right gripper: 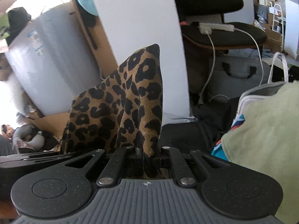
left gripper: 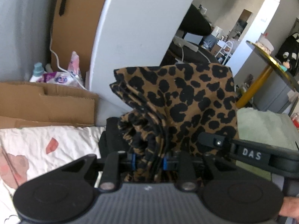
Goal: Fold clothes
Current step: 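Carry the held leopard skirt with both tools toward the clothes pile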
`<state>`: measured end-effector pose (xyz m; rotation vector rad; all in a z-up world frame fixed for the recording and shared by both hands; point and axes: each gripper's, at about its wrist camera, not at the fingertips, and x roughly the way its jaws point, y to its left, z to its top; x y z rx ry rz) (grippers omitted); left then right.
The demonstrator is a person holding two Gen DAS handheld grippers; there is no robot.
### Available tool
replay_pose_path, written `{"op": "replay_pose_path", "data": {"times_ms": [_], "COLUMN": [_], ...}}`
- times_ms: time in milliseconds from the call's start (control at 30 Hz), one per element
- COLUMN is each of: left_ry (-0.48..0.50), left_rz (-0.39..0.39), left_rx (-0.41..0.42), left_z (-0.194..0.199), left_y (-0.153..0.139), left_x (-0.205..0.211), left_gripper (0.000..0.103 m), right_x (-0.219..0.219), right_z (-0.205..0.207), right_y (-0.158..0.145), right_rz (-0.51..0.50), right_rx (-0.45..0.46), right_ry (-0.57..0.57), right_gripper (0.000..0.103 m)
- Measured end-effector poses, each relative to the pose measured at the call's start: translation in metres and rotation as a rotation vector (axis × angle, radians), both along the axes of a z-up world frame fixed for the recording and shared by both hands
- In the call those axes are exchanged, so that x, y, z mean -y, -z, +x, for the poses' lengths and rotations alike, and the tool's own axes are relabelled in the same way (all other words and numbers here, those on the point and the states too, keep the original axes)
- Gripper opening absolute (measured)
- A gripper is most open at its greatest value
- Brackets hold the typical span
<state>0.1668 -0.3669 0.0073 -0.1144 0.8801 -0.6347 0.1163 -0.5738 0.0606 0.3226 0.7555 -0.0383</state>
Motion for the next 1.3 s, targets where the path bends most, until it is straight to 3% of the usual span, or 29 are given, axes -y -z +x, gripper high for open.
{"op": "replay_pose_path", "data": {"times_ms": [167, 433, 867, 1300], "left_ry": [-0.002, -0.032, 0.006, -0.013], "left_rz": [-0.031, -0.092, -0.101, -0.102], "left_rx": [-0.015, -0.037, -0.104, -0.203], "left_z": [0.011, 0.02, 0.078, 0.161], "left_y": [0.048, 0.115, 0.22, 0.276], "left_x": [0.014, 0.031, 0.052, 0.058], "left_gripper": [0.026, 0.026, 0.026, 0.026], "right_x": [0.014, 0.023, 0.03, 0.038], "right_z": [0.012, 0.023, 0.062, 0.148], "right_y": [0.044, 0.1, 0.211, 0.276], "right_rz": [-0.012, -0.109, -0.207, -0.235], "right_rx": [-0.016, -0.021, -0.018, -0.054], "right_ry": [0.037, 0.051, 0.1, 0.027], "right_gripper": [0.005, 0.005, 0.006, 0.006]}}
